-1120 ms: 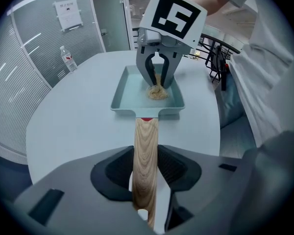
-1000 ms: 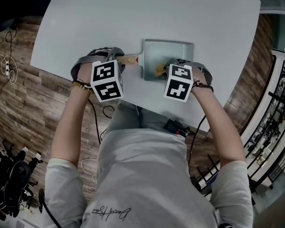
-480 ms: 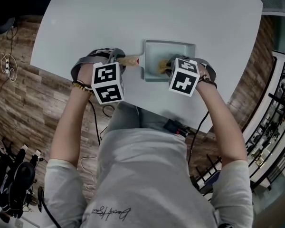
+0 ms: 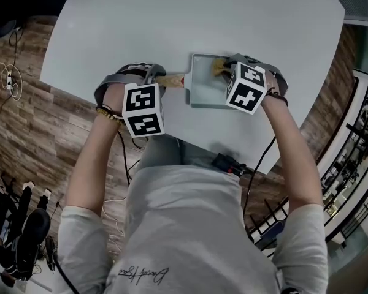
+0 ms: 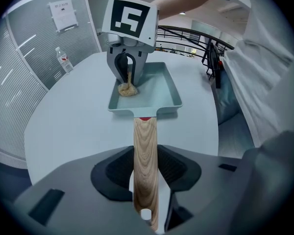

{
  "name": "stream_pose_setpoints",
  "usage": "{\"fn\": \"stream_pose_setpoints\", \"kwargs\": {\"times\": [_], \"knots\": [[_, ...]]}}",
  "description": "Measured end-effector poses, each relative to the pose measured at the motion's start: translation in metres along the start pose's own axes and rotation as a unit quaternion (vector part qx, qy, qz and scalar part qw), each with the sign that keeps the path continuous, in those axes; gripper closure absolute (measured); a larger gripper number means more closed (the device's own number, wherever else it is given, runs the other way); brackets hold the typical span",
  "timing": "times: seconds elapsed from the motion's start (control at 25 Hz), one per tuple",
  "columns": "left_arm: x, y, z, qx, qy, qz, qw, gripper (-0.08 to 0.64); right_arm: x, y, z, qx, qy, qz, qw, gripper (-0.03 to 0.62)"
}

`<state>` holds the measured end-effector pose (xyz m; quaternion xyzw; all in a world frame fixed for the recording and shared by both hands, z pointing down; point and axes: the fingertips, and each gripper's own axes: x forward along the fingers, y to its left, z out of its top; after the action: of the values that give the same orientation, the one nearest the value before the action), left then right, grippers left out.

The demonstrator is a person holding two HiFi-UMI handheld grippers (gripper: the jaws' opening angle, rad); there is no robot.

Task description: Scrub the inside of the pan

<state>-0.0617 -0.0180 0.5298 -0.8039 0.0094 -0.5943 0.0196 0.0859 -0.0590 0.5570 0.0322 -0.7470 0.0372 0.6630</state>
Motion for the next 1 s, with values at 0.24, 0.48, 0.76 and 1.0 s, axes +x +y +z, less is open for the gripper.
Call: {"fn": "stream_pose_setpoints", "kwargs": {"times": [0.24, 0.48, 0.76, 1.0], "knots": [[0.004, 0.002, -0.001, -0.01, -0.002, 0.001, 0.9999, 0.405, 0.005, 0.008, -0.004, -0.015, 0.004, -0.034, 0.999, 0.52], [0.005, 0.004, -0.004, -0.014, 0.003, 0.009, 0.9999, 0.405, 0.004, 0.043, -0.013, -0.011, 0.025, 0.044, 0.999, 0.52], [0.007, 0.005, -0.006, -0.015, 0.005, 0.011, 0.9998, 0.405, 0.004, 0.069, -0.018, -0.023, 0.032, 0.087, 0.995, 0.522], [0.007, 0.007, -0.006, -0.013, 0.007, 0.016, 0.9998, 0.405, 0.002, 0.084, -0.021, -0.017, 0.036, 0.124, 0.992, 0.522]]}}
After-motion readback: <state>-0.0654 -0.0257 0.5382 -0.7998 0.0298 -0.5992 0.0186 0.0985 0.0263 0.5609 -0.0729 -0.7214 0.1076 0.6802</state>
